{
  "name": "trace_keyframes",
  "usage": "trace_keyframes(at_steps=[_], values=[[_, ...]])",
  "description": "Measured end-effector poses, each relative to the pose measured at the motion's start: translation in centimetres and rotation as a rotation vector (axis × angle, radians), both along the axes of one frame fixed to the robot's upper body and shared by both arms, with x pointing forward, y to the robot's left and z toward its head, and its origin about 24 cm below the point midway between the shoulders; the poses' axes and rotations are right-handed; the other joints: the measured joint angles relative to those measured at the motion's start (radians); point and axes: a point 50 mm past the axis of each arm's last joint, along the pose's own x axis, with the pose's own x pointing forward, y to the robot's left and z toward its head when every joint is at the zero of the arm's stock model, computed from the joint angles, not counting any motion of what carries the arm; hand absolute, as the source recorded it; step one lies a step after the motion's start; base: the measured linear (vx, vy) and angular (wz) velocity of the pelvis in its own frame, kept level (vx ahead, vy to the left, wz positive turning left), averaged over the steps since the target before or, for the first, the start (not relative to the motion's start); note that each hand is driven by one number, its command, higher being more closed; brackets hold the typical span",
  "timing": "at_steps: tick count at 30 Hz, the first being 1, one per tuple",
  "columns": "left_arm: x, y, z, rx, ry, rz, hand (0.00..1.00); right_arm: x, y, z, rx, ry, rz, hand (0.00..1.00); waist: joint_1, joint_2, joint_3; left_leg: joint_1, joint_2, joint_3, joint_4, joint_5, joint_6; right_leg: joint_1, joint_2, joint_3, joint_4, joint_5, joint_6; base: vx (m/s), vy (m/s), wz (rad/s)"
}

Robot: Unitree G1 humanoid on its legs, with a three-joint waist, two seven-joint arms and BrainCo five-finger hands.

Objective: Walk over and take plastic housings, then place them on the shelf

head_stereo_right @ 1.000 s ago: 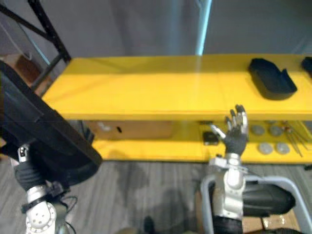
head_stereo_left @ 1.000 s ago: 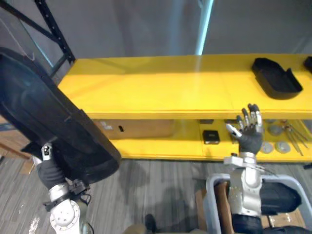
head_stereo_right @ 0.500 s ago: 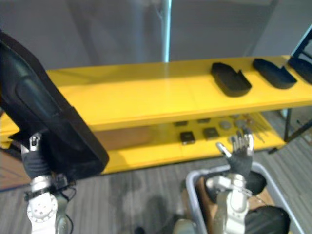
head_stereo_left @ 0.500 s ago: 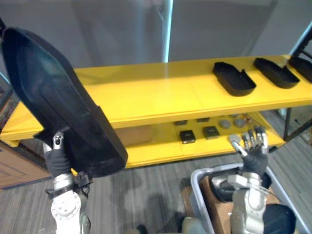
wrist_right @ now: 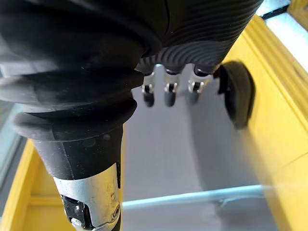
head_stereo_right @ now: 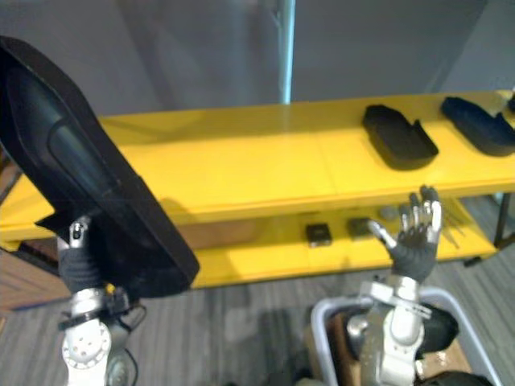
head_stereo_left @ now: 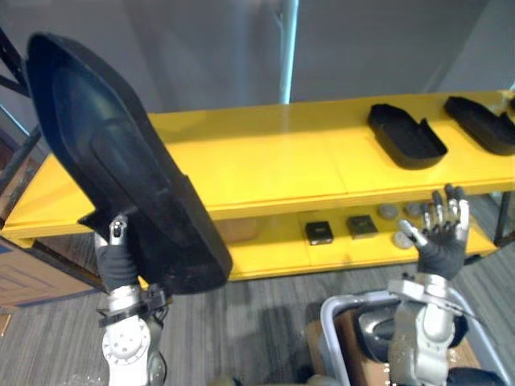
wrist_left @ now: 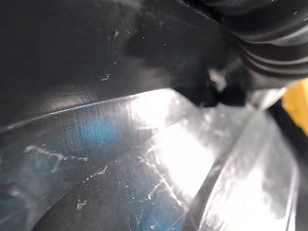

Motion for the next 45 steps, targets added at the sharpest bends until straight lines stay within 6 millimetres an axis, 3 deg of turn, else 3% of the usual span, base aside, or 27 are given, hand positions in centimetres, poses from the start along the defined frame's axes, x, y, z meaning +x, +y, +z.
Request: trace_keyframes(at_steps=[1, 2, 3, 5, 7, 8, 9, 10, 11, 12, 13, 16, 19, 22, 26, 29, 33, 34, 37, 40, 42, 45], values=[[-0.1, 0.1, -0.3, 0.001, 0.014, 0.001, 1.0, -0.1, -0.1, 0.1, -0.004, -0.006, -0.003, 0.0, 0.002, 0.005, 0.008, -0.039, 0.027, -0.012, 0.111, 0.022, 0.005, 0.029, 0.003, 0.013, 0.004, -0.009, 0.002, 0.08, 0.134, -0.71], [-0.3, 0.3, -0.7, 0.005, 0.038, 0.005, 1.0, -0.2, -0.2, 0.3, -0.011, -0.032, -0.013, 0.0, 0.009, 0.024, -0.005, -0.034, 0.055, -0.016, 0.108, 0.003, 0.026, 0.042, -0.003, 0.046, 0.017, -0.022, 0.008, 0.13, 0.17, -0.64], [-0.3, 0.3, -0.8, 0.006, 0.041, 0.007, 1.0, -0.3, -0.2, 0.4, -0.01, -0.045, -0.015, 0.0, 0.008, 0.025, -0.008, -0.03, 0.06, -0.019, 0.073, -0.006, 0.038, 0.042, -0.011, 0.061, 0.021, -0.025, 0.013, 0.11, 0.17, -0.72], [-0.3, 0.3, -0.9, 0.006, 0.045, 0.006, 1.0, -0.3, -0.2, 0.7, -0.022, -0.064, -0.011, 0.0, 0.01, 0.014, -0.012, -0.015, 0.06, -0.054, -0.108, -0.013, 0.049, 0.032, -0.06, 0.119, 0.027, -0.032, 0.025, 0.13, 0.266, -0.68], [-0.4, 0.3, -0.9, 0.006, 0.045, 0.007, 1.0, -0.2, 0.1, 0.9, -0.025, -0.074, 0.002, 0.0, 0.01, 0.005, -0.013, 0.012, 0.061, -0.097, -0.248, 0.005, 0.032, 0.027, -0.099, 0.161, 0.038, -0.046, 0.05, 0.13, 0.388, -0.62], [-0.5, 0.3, -1.0, 0.004, 0.043, 0.008, 1.0, -0.2, 0.4, 1.3, -0.038, -0.085, 0.023, 0.0, 0.01, 0.011, -0.018, 0.06, 0.068, -0.151, -0.363, 0.056, 0.033, 0.02, -0.13, 0.201, 0.057, -0.065, 0.094, 0.11, 0.382, -0.68], [-0.6, 0.3, -1.0, 0.004, 0.041, 0.009, 1.0, -0.2, 0.4, 1.6, -0.052, -0.094, 0.031, 0.0, 0.012, 0.025, -0.025, 0.076, 0.077, -0.169, -0.399, 0.079, 0.015, 0.017, -0.133, 0.223, 0.064, -0.072, 0.12, 0.15, 0.521, -0.82], [-0.5, 0.4, -1.0, 0.008, 0.04, 0.009, 1.0, -0.1, 0.7, 1.6, -0.044, -0.097, 0.039, 0.0, 0.021, 0.013, -0.042, 0.09, 0.043, -0.143, -0.386, 0.052, -0.118, 0.019, -0.178, 0.251, 0.06, -0.077, 0.141, 0.19, 0.473, -0.52], [-0.4, 0.5, -0.7, 0.023, 0.027, 0.005, 1.0, 0.0, 1.2, 1.5, -0.027, -0.094, 0.055, 0.0, 0.018, -0.03, -0.062, 0.078, 0.0, -0.112, -0.374, 0.03, -0.1, 0.011, -0.222, 0.266, 0.053, -0.06, 0.15, 0.23, 0.53, -0.38], [-0.3, 0.5, -0.4, 0.034, 0.015, 0.0, 1.0, 0.1, 1.3, 1.6, -0.019, -0.097, 0.056, 0.0, 0.019, -0.045, -0.06, 0.075, -0.015, -0.105, -0.367, 0.024, -0.101, 0.011, -0.237, 0.262, 0.046, -0.039, 0.159, 0.19, 0.426, -0.15], [0.0, 0.4, -0.1, 0.043, 0.0, -0.006, 1.0, 0.2, 1.5, 1.8, -0.007, -0.098, 0.055, 0.0, 0.016, -0.06, -0.065, 0.067, -0.025, -0.095, -0.345, 0.005, -0.095, 0.011, -0.25, 0.243, 0.032, 0.025, 0.186, 0.09, 0.241, -0.05], [0.5, 0.3, 0.4, 0.054, -0.021, -0.021, 1.0, 0.2, 2.0, 2.0, 0.034, -0.112, 0.05, 0.0, -0.001, -0.063, -0.072, 0.083, -0.026, -0.078, -0.353, -0.014, -0.08, 0.006, -0.251, 0.184, 0.035, 0.131, 0.196, 0.06, 0.267, -0.14], [0.6, 0.3, 0.1, 0.08, 0.026, -0.024, 1.0, 0.5, 3.4, 1.8, 0.068, -0.108, 0.098, 0.0, 0.017, -0.064, -0.078, 0.135, -0.017, 0.006, -0.398, -0.014, -0.081, -0.015, -0.25, 0.043, 0.014, 0.185, 0.175, 0.02, 0.117, -0.63], [0.7, 0.1, -0.3, 0.123, 0.082, -0.033, 1.0, 0.9, 4.1, 1.6, 0.076, -0.075, 0.14, 0.0, 0.003, -0.064, -0.082, 0.139, -0.015, 0.042, -0.408, -0.015, -0.085, -0.023, -0.247, 0.018, -0.021, 0.188, 0.171, 0.01, 0.016, -0.42], [1.4, -0.8, -0.6, 0.11, 0.126, -0.088, 1.0, 0.9, 2.9, -0.6, 0.094, 0.06, 0.102, 0.0, -0.013, -0.019, -0.081, 0.139, 0.013, 0.047, -0.42, -0.003, -0.112, -0.024, -0.21, -0.004, -0.052, 0.176, 0.154, 0.01, -0.063, -0.13], [2.8, -1.1, 0.5, 0.117, 0.102, -0.11, 1.0, 0.4, 1.8, -2.2, 0.117, 0.141, 0.081, 0.0, -0.02, 0.005, -0.087, 0.156, 0.025, 0.051, -0.464, 0.027, -0.133, -0.023, -0.19, -0.004, -0.073, 0.169, 0.144, 0.0, -0.096, -0.05], [5.4, -1.7, 2.2, 0.156, 0.118, -0.188, 1.0, 0.3, 1.9, -2.6, 0.124, 0.161, 0.095, 0.0, -0.039, -0.004, -0.082, 0.191, 0.029, 0.076, -0.524, 0.061, -0.148, -0.024, -0.179, 0.001, -0.076, 0.141, 0.138, -0.05, -0.077, -0.16], [6.4, -1.9, 2.1, 0.139, 0.153, -0.217, 1.0, 0.3, 1.9, -2.7, 0.125, 0.164, 0.096, 0.0, -0.058, -0.004, -0.083, 0.195, 0.032, 0.077, -0.538, 0.067, -0.147, -0.028, -0.174, 0.002, -0.074, 0.135, 0.134, -0.06, -0.053, -0.17], [9.1, -0.9, 0.7, 0.128, 0.299, -0.19, 1.0, 0.2, 1.9, -3.2, 0.13, 0.186, 0.109, 0.0, -0.063, 0.001, -0.085, 0.227, 0.043, 0.123, -0.59, 0.099, -0.156, -0.053, -0.156, 0.035, -0.068, 0.132, 0.131, -0.04, -0.044, -0.32], [10.8, 1.1, -1.8, 0.101, 0.484, -0.136, 1.0, -0.4, 1.8, -3.8, 0.124, 0.219, 0.111, 0.0, -0.091, 0.004, -0.086, 0.246, 0.053, 0.148, -0.625, 0.126, -0.17, -0.076, -0.136, 0.056, -0.057, 0.131, 0.128, 0.0, -0.052, -0.21], [11.1, 2.6, -2.9, 0.084, 0.558, -0.079, 1.0, -0.6, 1.7, -4.0, 0.121, 0.235, 0.12, 0.0, -0.113, 0.005, -0.083, 0.252, 0.056, 0.156, -0.639, 0.134, -0.173, -0.082, -0.129, 0.063, -0.056, 0.138, 0.132, 0.03, -0.029, -0.16], [11.6, 4.5, -3.1, 0.061, 0.606, -0.008, 1.0, -1.0, 1.4, -4.4, 0.116, 0.259, 0.138, 0.0, -0.115, 0.014, -0.076, 0.263, 0.055, 0.176, -0.655, 0.136, -0.175, -0.091, -0.125, 0.081, -0.056, 0.138, 0.132, 0.03, -0.003, -0.13]])
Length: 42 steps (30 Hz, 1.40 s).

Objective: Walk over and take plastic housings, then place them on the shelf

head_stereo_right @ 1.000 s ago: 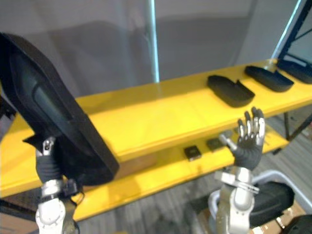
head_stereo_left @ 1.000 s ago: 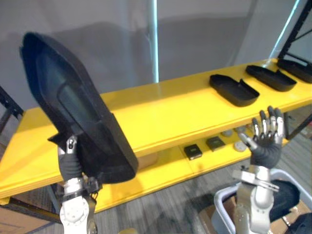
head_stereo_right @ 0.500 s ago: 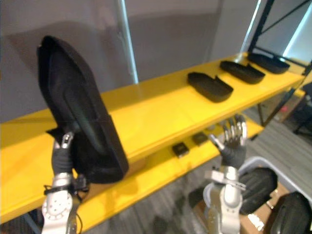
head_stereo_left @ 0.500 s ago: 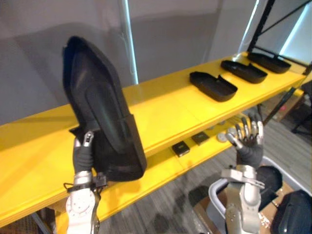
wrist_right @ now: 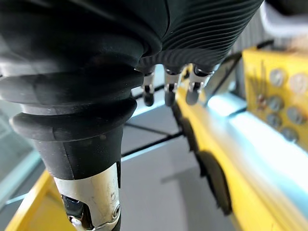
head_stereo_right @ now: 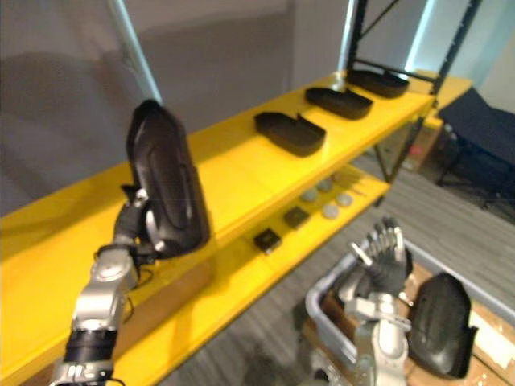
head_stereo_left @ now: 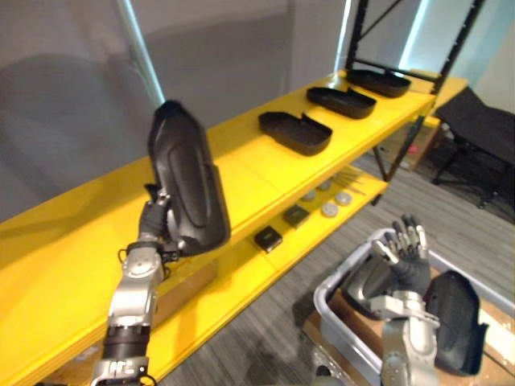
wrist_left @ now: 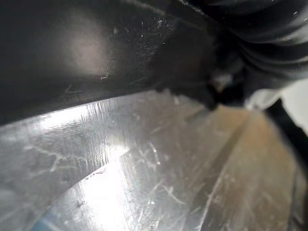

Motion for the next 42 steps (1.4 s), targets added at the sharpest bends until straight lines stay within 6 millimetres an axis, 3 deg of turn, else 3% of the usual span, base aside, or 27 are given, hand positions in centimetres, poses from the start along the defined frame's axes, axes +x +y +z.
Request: trace_keyframes(at_steps=[2, 7, 17, 28, 29, 42], values=[[0.7, 2.0, 0.7, -0.017, 0.004, 0.079, 1.0, -0.1, 0.2, -0.1, -0.006, 0.007, 0.029, 0.0, -0.009, 0.013, 0.019, -0.001, -0.002, 0.004, -0.003, 0.0, 0.0, -0.004, -0.001, 0.003, 0.0, 0.0, 0.0, 0.01, 0.003, -0.03], [0.9, 3.3, 1.6, -0.11, -0.038, 0.144, 1.0, -0.1, 0.6, -0.2, -0.017, 0.01, 0.074, 0.0, -0.013, 0.031, 0.051, -0.004, -0.002, 0.009, -0.005, 0.0, 0.0, -0.017, 0.001, 0.011, 0.0, 0.0, 0.0, 0.0, -0.002, -0.02], [1.0, 4.1, -1.6, -0.121, 0.208, 0.238, 1.0, -0.2, 1.6, 0.5, -0.048, -0.004, 0.166, 0.0, -0.027, 0.035, 0.102, 0.0, -0.002, 0.032, -0.004, 0.0, 0.001, -0.022, 0.001, 0.028, 0.007, -0.001, 0.001, -0.02, -0.003, -0.04], [2.7, 6.2, 2.6, -0.175, 0.084, 0.441, 1.0, 0.0, 2.2, 1.5, -0.046, -0.034, 0.216, 0.0, -0.027, 0.029, 0.174, -0.058, -0.001, 0.045, 0.006, 0.004, 0.006, -0.107, 0.001, 0.052, 0.049, -0.004, -0.002, -0.01, -0.003, -0.03], [2.8, 6.4, 2.9, -0.171, 0.082, 0.45, 0.0, 0.1, 2.4, 1.5, -0.047, -0.034, 0.223, 0.0, -0.027, 0.029, 0.178, -0.059, -0.001, 0.045, 0.005, 0.004, 0.006, -0.107, 0.001, 0.051, 0.049, -0.004, -0.002, 0.0, 0.0, 0.0], [2.6, 7.2, 3.4, -0.154, 0.07, 0.467, 0.0, -0.3, 3.3, 0.9, -0.01, -0.005, 0.248, 0.0, -0.023, 0.024, 0.187, -0.06, -0.002, 0.029, 0.002, 0.004, 0.006, -0.107, -0.002, 0.031, 0.071, -0.027, -0.001, 0.0, -0.002, 0.03]])
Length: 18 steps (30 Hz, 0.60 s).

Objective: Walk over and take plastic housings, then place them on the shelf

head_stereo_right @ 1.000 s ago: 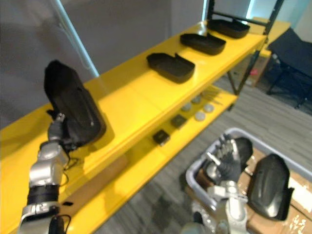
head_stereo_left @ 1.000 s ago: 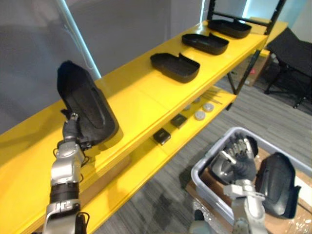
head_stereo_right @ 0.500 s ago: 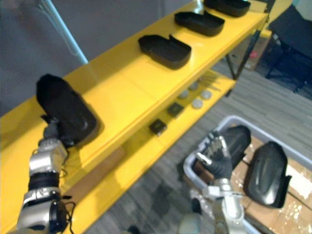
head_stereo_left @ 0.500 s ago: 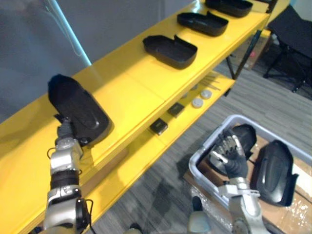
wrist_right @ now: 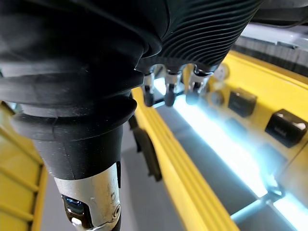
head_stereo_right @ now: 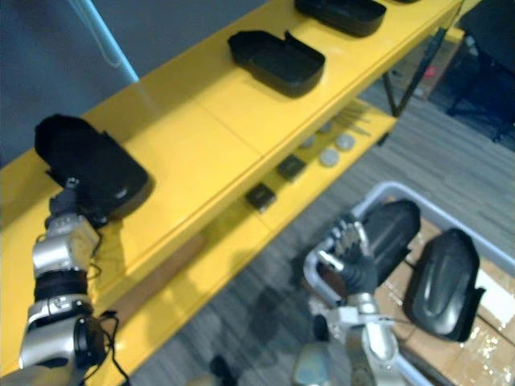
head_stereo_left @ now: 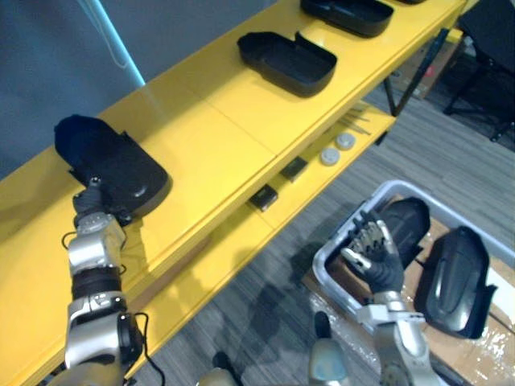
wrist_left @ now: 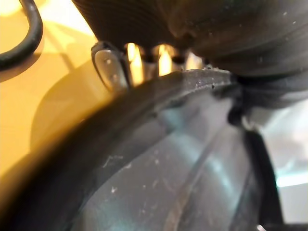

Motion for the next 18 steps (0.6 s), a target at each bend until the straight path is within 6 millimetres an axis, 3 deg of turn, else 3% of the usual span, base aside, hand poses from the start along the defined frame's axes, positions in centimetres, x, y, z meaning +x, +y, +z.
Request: trace_keyframes(at_steps=[13, 18], values=[[-0.4, 0.8, -0.6, -0.051, -0.01, 0.0, 0.0, -0.9, 0.3, -0.9, 0.031, 0.043, 0.006, 0.0, -0.002, 0.001, -0.001, 0.039, 0.0, -0.028, -0.009, 0.0, 0.0, 0.057, -0.002, -0.028, 0.001, -0.014, -0.001, 0.0, -0.001, 0.05], [-0.9, 1.1, -1.3, -0.084, -0.043, -0.007, 0.0, -0.7, 0.3, -0.3, 0.026, -0.005, 0.015, 0.0, -0.004, 0.006, -0.017, 0.047, 0.0, -0.051, -0.021, 0.012, 0.0, 0.076, -0.001, -0.045, -0.003, -0.015, -0.002, 0.0, -0.009, 0.11]])
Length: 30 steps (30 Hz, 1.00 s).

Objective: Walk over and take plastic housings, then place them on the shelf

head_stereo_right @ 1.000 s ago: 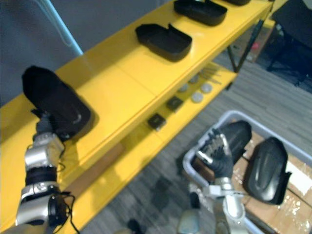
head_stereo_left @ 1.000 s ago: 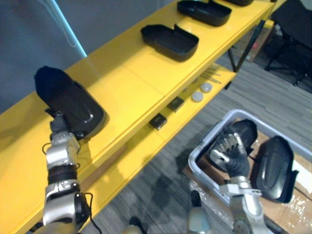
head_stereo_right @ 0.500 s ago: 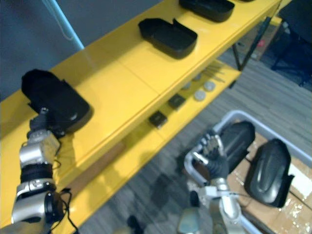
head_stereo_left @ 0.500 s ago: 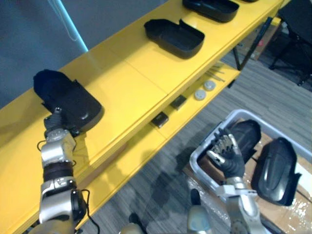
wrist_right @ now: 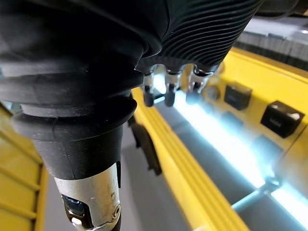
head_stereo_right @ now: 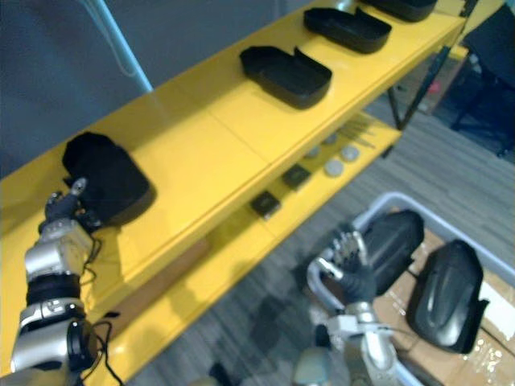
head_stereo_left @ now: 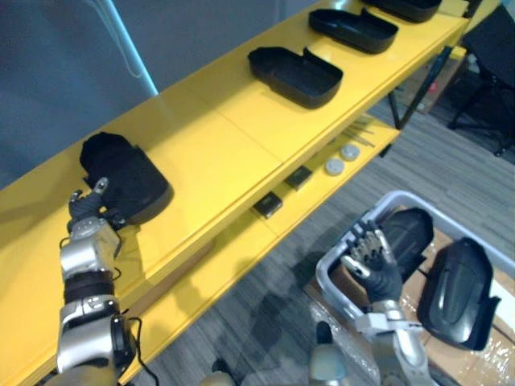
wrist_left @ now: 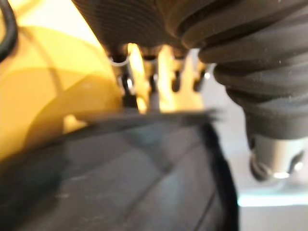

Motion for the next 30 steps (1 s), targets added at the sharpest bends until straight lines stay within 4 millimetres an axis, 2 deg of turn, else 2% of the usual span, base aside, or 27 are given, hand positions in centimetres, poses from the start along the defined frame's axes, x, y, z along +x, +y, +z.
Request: trace_keyframes(at_steps=[3, 6, 10, 12, 14, 16, 18, 19, 20, 21, 23, 24, 26, 27, 29, 30], values=[[-0.5, 0.0, -0.9, 0.014, 0.009, -0.034, 0.0, 0.9, 0.5, 1.3, -0.017, -0.099, 0.076, 0.0, 0.003, 0.004, -0.039, 0.011, -0.003, -0.013, -0.025, 0.014, 0.0, 0.019, 0.0, -0.019, -0.012, 0.0, 0.0, -0.01, -0.014, 0.17], [0.0, -1.2, -1.2, 0.069, 0.005, -0.115, 0.0, 2.8, 1.9, 4.1, -0.047, -0.281, 0.178, 0.0, 0.012, 0.001, -0.076, 0.012, -0.005, -0.058, -0.038, 0.027, 0.002, 0.053, -0.002, -0.064, -0.025, 0.0, 0.0, -0.02, -0.013, 0.37], [1.0, -2.7, -0.5, 0.133, -0.077, -0.222, 0.0, 5.8, 5.3, 9.3, -0.072, -0.55, 0.35, 0.0, 0.047, 0.003, -0.101, 0.007, -0.007, -0.133, -0.053, 0.054, 0.005, 0.093, -0.002, -0.128, -0.037, 0.001, 0.0, -0.04, -0.019, 0.41], [1.2, -3.1, 0.3, 0.153, -0.139, -0.258, 0.0, 6.8, 6.2, 10.5, -0.082, -0.598, 0.394, 0.0, 0.072, 0.005, -0.103, 0.003, -0.007, -0.159, -0.053, 0.06, 0.006, 0.117, -0.002, -0.158, -0.046, 0.001, 0.0, -0.05, -0.015, 0.49], [1.2, -3.8, 2.2, 0.17, -0.263, -0.299, 0.0, 7.4, 6.7, 10.6, -0.09, -0.6, 0.418, 0.0, 0.095, 0.005, -0.119, -0.023, -0.01, -0.2, -0.053, 0.071, 0.007, 0.129, -0.003, -0.197, -0.055, 0.001, 0.0, -0.03, -0.016, 0.63], [0.0, -4.7, 4.6, 0.213, -0.437, -0.352, 0.0, 8.0, 6.8, 10.1, -0.099, -0.569, 0.429, 0.0, 0.124, 0.007, -0.121, -0.033, -0.018, -0.259, -0.058, 0.083, 0.009, 0.169, -0.005, -0.262, -0.067, 0.0, 0.0, 0.02, -0.019, 0.73], [-1.4, -5.2, 4.9, 0.221, -0.519, -0.348, 0.0, 8.2, 6.8, 9.7, -0.108, -0.544, 0.433, 0.0, 0.144, 0.011, -0.128, -0.033, -0.028, -0.29, -0.065, 0.091, 0.012, 0.194, -0.01, -0.297, -0.076, -0.001, 0.001, 0.02, -0.009, 0.58], [-3.0, -5.5, 4.3, 0.211, -0.559, -0.326, 0.0, 8.4, 6.9, 9.5, -0.131, -0.533, 0.446, 0.0, 0.153, 0.017, -0.139, -0.04, -0.038, -0.315, -0.075, 0.099, 0.016, 0.208, -0.017, -0.324, -0.077, -0.004, 0.006, 0.02, -0.003, 0.69], [-5.1, -6.1, 2.7, 0.186, -0.562, -0.295, 0.0, 8.8, 7.1, 9.3, -0.149, -0.514, 0.457, 0.0, 0.173, 0.026, -0.154, -0.043, -0.044, -0.335, -0.092, 0.112, 0.017, 0.217, -0.02, -0.35, -0.078, -0.005, 0.006, 0.02, -0.001, 0.6], [-5.9, -6.4, 1.9, 0.174, -0.554, -0.28, 0.0, 9.0, 7.2, 9.3, -0.16, -0.508, 0.46, 0.0, 0.184, 0.028, -0.158, -0.042, -0.045, -0.338, -0.098, 0.115, 0.018, 0.218, -0.02, -0.353, -0.08, -0.005, 0.005, 0.01, -0.002, 0.37], [-8.7, -7.1, -1.2, 0.127, -0.466, -0.212, 0.0, 9.5, 7.7, 8.9, -0.156, -0.47, 0.486, 0.0, 0.22, 0.024, -0.164, -0.049, -0.047, -0.364, -0.104, 0.125, 0.016, 0.233, -0.016, -0.381, -0.088, -0.01, 0.009, -0.01, -0.019, 0.29], [-9.4, -7.1, -2.2, 0.105, -0.435, -0.19, 0.0, 9.7, 7.9, 8.8, -0.154, -0.458, 0.495, 0.0, 0.227, 0.022, -0.166, -0.051, -0.047, -0.37, -0.104, 0.126, 0.015, 0.235, -0.015, -0.39, -0.088, -0.013, 0.009, -0.04, -0.044, 0.43], [-12.4, -7.3, -5.8, 0.03, -0.289, -0.077, 0.0, 10.3, 9.4, 7.5, -0.138, -0.358, 0.551, 0.0, 0.252, 0.006, -0.178, -0.067, -0.046, -0.391, -0.105, 0.133, 0.016, 0.235, -0.011, -0.415, -0.087, -0.027, 0.005, -0.04, -0.029, 0.27], [-13.1, -7.3, -6.7, 0.013, -0.251, -0.049, 0.0, 10.5, 9.8, 7.1, -0.134, -0.327, 0.561, 0.0, 0.257, 0.001, -0.182, -0.073, -0.045, -0.392, -0.105, 0.133, 0.016, 0.232, -0.01, -0.418, -0.087, -0.027, 0.005, -0.02, -0.009, 0.18], [-15.5, -7.8, -10.0, -0.037, -0.1, 0.001, 0.0, 11.0, 11.9, 5.3, -0.122, -0.197, 0.61, 0.0, 0.271, -0.021, -0.2, -0.1, -0.046, -0.411, -0.11, 0.139, 0.016, 0.221, -0.008, -0.433, -0.085, -0.027, 0.004, 0.0, -0.015, 0.23], [-16.0, -8.0, -10.7, -0.041, -0.063, 0.001, 0.0, 11.0, 12.3, 4.8, -0.119, -0.166, 0.61, 0.0, 0.279, -0.029, -0.199, -0.102, -0.046, -0.414, -0.11, 0.141, 0.013, 0.22, -0.007, -0.436, -0.085, -0.027, 0.004, 0.02, -0.019, 0.17]])
